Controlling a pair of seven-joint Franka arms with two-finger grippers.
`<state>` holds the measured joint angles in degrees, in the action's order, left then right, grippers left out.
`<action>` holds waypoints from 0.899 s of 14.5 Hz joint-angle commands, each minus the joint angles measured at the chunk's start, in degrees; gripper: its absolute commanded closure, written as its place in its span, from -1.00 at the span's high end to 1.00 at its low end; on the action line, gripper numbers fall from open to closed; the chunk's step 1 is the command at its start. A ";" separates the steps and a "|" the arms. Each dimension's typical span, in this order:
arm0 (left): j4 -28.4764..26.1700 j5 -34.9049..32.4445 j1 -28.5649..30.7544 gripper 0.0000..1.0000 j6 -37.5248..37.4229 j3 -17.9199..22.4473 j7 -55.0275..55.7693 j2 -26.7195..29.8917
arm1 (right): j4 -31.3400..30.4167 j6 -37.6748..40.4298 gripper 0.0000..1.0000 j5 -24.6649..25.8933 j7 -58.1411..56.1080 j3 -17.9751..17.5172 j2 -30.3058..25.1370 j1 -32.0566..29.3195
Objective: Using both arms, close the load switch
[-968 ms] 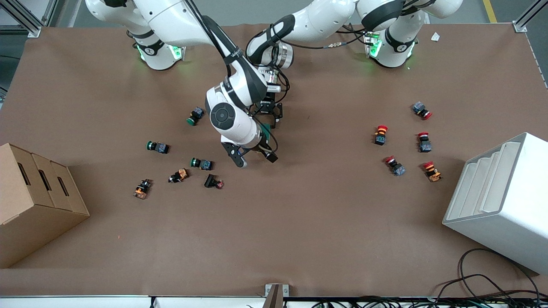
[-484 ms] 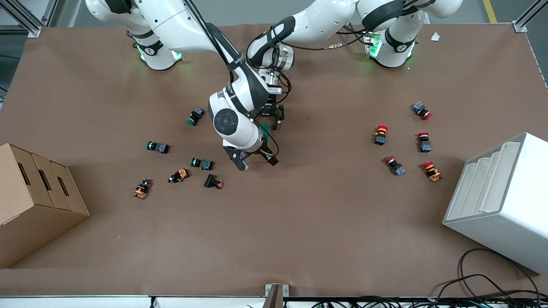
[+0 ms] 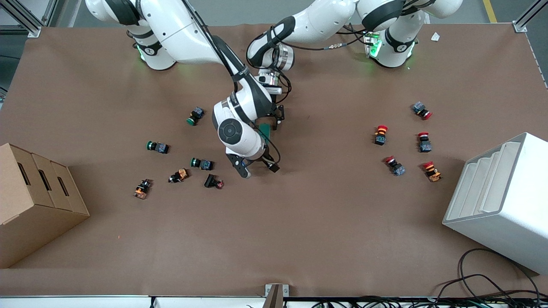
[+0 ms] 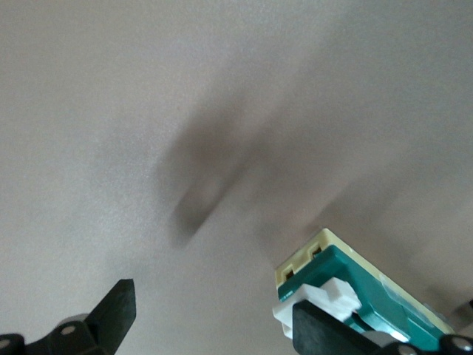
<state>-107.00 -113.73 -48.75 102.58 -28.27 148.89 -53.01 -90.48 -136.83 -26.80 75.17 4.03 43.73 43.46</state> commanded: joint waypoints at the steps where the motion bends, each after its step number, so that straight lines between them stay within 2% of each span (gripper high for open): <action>1: 1.18 -0.88 -0.46 1.00 -0.36 0.94 0.26 -1.66 | 2.06 -3.52 1.00 1.04 -0.38 -0.60 3.46 -0.84; 5: 1.27 -0.88 -0.46 1.00 -0.27 0.85 0.26 -1.48 | 2.15 -4.76 1.00 1.13 -2.22 -0.51 4.26 -1.01; 8: 1.36 -0.88 -0.38 1.00 -0.27 0.85 0.08 -1.13 | 3.38 -3.45 1.00 1.22 -7.83 -0.42 3.12 -4.34; 11: 1.36 0.00 0.06 1.00 -0.10 0.59 -2.28 -0.25 | 3.29 2.07 1.00 2.35 -18.08 -0.42 0.75 -9.26; 13: 1.45 0.18 0.50 1.00 0.25 0.33 -3.34 0.54 | 3.03 8.04 1.00 4.98 -26.44 0.80 -1.79 -12.16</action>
<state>-106.29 -113.73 -48.49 102.58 -27.95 147.34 -53.02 -86.00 -133.70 -24.55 55.50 4.87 45.79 34.51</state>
